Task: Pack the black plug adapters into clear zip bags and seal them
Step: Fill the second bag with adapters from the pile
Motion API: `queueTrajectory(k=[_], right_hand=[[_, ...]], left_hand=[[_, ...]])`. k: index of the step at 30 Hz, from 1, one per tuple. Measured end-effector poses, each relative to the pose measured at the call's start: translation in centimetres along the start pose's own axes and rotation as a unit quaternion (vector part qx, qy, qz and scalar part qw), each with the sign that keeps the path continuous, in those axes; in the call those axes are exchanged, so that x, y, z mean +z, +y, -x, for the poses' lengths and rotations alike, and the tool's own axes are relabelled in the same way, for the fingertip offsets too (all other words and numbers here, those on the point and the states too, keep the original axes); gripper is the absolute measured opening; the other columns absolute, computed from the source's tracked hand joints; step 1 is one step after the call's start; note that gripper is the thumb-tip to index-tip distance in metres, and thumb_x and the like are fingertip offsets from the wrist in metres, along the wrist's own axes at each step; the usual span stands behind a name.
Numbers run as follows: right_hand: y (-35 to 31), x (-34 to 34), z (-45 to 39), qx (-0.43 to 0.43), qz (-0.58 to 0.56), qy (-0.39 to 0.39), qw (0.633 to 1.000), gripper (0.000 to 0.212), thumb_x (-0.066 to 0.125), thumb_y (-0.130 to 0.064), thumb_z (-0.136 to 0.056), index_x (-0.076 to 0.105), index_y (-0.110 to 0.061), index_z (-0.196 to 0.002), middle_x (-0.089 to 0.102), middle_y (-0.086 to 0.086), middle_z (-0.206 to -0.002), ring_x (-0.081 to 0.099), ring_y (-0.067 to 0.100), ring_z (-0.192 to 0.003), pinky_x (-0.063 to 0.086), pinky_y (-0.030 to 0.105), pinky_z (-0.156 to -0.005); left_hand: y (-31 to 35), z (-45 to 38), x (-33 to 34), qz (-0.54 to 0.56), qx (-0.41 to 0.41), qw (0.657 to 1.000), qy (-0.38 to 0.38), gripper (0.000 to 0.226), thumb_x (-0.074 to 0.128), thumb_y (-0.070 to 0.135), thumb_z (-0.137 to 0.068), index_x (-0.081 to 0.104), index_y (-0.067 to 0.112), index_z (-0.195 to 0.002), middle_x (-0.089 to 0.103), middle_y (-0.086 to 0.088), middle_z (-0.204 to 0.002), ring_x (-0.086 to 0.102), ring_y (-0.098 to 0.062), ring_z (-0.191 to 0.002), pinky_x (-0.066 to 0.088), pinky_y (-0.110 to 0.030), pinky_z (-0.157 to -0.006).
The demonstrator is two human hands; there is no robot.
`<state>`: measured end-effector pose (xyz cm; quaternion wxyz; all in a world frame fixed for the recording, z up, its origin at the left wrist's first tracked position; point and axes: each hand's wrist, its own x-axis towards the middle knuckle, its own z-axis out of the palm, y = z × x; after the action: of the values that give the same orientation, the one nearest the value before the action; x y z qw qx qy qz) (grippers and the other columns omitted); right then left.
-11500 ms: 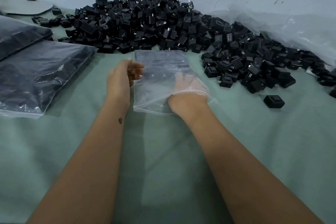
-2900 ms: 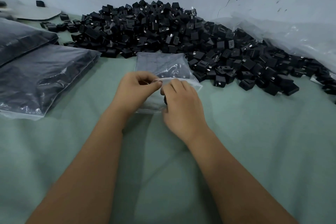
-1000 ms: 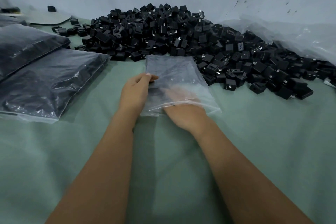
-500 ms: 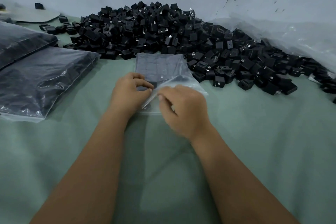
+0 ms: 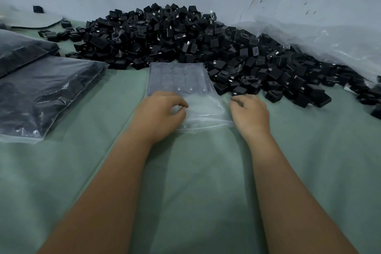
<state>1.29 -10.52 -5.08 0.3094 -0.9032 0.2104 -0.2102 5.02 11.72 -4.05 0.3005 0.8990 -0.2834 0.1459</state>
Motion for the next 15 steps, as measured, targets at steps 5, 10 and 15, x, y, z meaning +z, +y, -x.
queueTrajectory(k=[5,10,15], right_hand=[[0.01,0.21,-0.13,-0.025,-0.076,0.064,0.995,0.028,0.048,-0.021,-0.089,0.067,-0.03,-0.107,0.057,-0.011,-0.107,0.05,0.014,-0.111,0.036,0.026,-0.081],[0.37,0.04,-0.73,0.011,0.002,-0.055,0.998,0.062,0.039,-0.015,-0.085,0.039,-0.044,-0.14,0.029,-0.005,-0.154,0.02,0.015,-0.14,0.013,0.035,-0.11],[0.53,0.02,-0.37,-0.01,-0.057,-0.037,0.998,0.051,0.046,-0.02,-0.082,0.054,-0.049,-0.123,0.048,-0.012,-0.135,0.036,0.012,-0.13,0.018,0.03,-0.11]], left_hand=[[-0.85,-0.17,0.4,0.037,-0.031,0.998,-0.038,0.019,0.062,0.022,-0.09,0.072,0.023,-0.106,0.064,0.009,-0.101,0.056,-0.019,-0.103,0.046,-0.041,-0.093],[-1.12,-0.35,0.58,0.063,-0.054,0.996,-0.041,0.018,0.061,0.019,-0.089,0.074,0.023,-0.1,0.062,0.012,-0.095,0.056,-0.019,-0.099,0.047,-0.039,-0.091],[-1.11,-0.52,0.7,0.07,-0.069,0.995,-0.037,0.02,0.058,0.015,-0.089,0.075,0.023,-0.096,0.064,0.011,-0.096,0.058,-0.015,-0.095,0.049,-0.034,-0.086]])
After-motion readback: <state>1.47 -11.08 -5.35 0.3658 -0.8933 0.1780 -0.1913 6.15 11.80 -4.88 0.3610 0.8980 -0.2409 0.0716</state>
